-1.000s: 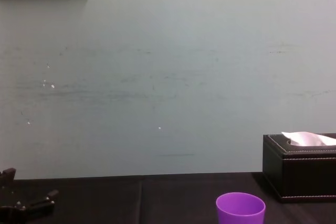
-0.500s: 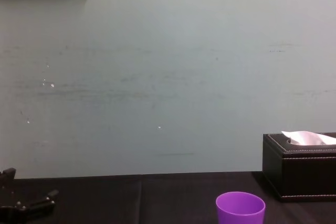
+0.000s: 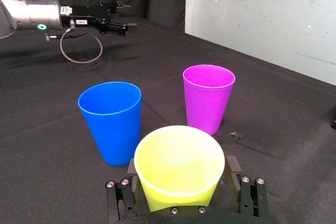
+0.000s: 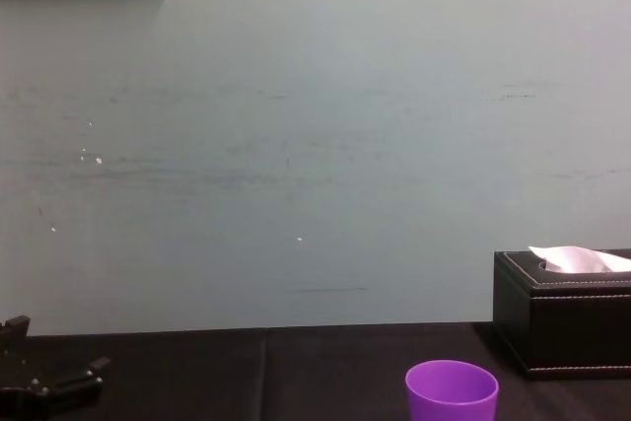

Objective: Stack the three plastic cups sequentially using one hand.

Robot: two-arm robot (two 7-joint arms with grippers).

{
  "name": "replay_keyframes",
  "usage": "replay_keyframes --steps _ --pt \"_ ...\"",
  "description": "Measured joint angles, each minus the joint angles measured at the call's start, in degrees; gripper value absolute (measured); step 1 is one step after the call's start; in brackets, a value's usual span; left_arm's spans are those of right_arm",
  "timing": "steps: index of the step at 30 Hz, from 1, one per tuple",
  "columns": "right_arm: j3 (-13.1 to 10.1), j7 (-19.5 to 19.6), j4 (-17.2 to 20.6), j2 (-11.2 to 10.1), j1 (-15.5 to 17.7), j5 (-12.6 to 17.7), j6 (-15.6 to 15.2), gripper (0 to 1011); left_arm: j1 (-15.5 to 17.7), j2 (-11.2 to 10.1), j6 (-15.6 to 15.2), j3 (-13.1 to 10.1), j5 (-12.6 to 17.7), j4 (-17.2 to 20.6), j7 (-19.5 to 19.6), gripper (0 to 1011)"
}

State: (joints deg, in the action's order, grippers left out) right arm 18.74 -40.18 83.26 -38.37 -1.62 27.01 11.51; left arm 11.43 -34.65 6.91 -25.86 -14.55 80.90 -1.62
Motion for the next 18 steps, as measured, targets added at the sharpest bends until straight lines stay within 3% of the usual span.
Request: replay_keyframes --steps 10,18 --pt "0.0 0.0 0.0 0.0 0.0 0.0 0.0 997 0.0 0.0 0.0 0.0 0.0 0.0 0.0 1011" --pt "0.0 0.0 0.1 0.0 0.1 0.0 0.0 838 0.0 0.0 0.0 0.0 0.0 0.0 0.0 1011"
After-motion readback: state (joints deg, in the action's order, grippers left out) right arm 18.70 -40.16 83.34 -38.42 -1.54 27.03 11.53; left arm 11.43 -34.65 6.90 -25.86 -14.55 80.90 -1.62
